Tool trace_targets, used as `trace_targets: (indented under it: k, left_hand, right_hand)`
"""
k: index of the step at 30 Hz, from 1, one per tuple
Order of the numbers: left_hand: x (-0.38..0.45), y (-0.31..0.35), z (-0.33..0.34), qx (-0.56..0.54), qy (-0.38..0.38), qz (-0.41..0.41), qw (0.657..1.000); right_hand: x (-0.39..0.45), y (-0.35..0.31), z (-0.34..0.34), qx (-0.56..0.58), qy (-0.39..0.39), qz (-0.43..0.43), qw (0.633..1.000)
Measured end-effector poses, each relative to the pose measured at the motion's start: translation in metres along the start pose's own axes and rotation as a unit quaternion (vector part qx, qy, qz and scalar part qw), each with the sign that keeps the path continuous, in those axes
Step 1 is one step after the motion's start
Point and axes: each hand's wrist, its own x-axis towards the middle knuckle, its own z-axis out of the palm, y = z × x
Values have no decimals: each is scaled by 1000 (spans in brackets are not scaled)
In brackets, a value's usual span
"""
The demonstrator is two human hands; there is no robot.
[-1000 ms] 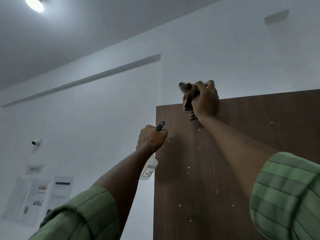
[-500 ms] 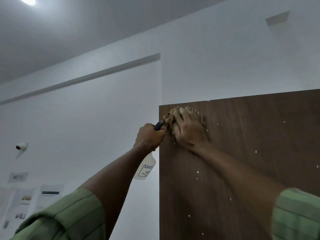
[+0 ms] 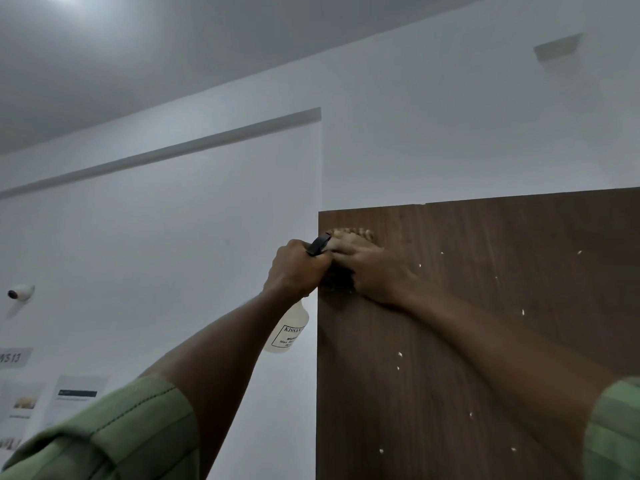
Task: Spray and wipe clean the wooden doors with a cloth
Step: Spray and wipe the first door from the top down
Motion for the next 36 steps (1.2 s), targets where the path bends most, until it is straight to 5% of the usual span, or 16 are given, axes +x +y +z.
trace_targets:
  k: [5, 11, 17, 22, 28, 33, 36]
  left_hand:
    - [1, 3, -9, 4, 26, 2, 1000]
    - [1, 2, -19, 11, 38, 7, 999]
    - [0, 13, -15, 33, 11, 12, 999]
    - [-1, 10, -10, 33, 18, 9, 999]
    - [0, 19, 1, 40, 10, 11, 999]
    - [-2, 25, 11, 38, 8, 9, 999]
    - [0, 35, 17, 42, 0, 16, 999]
  right_hand:
    - [63, 14, -14, 2, 44, 213, 976]
    - [-3, -9, 6, 10, -35, -20, 999]
    - [51, 14, -21, 30, 49, 238, 970]
    - [-16, -16, -6, 45, -35, -12, 998]
    - [22, 27, -39, 12, 56, 268, 962]
    - [-48, -3, -15, 36, -24, 45, 998]
    - [-40, 35, -44, 23, -6, 117, 993]
